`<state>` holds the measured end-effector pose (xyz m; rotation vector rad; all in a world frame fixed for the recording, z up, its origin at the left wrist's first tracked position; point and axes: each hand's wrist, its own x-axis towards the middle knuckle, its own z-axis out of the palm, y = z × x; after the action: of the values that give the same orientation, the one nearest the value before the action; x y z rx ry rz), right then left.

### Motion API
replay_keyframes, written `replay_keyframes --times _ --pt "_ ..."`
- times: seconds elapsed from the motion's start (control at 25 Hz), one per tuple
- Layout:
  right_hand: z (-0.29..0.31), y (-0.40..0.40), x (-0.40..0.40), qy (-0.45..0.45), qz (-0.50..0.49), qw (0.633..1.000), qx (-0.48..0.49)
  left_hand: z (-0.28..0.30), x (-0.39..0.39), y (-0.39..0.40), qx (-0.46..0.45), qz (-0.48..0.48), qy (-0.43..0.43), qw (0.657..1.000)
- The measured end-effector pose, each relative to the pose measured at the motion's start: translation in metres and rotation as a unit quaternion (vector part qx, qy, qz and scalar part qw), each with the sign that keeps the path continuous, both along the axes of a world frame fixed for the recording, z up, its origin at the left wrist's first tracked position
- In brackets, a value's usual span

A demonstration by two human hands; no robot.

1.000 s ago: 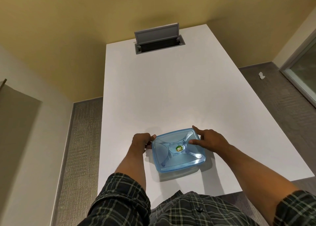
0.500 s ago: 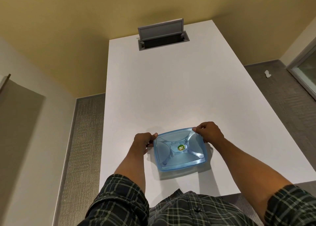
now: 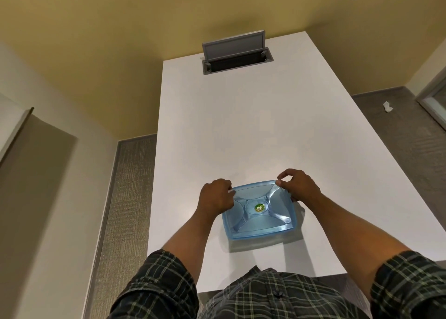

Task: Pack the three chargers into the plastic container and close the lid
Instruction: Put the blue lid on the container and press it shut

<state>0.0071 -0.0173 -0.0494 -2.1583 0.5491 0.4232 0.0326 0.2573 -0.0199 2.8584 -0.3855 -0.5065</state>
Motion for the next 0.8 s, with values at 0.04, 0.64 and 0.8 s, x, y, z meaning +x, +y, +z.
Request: replay_keyframes --times 0.04,0.64,0.8 --pt "0.003 0.000 -0.001 -0.005 0.010 1.000 0.000 0.002 0.000 0.003 0.018 -0.037 0.005 0.999" --pt "0.011 -0.021 -0.019 0.059 0.384 0.915 -0.111 0.020 -0.024 0.003 0.173 -0.185 0.047 0.966" --pt "0.017 -0.020 -0.015 0.089 0.438 0.884 -0.137 0.019 -0.022 0.004 0.161 -0.178 0.058 0.969"
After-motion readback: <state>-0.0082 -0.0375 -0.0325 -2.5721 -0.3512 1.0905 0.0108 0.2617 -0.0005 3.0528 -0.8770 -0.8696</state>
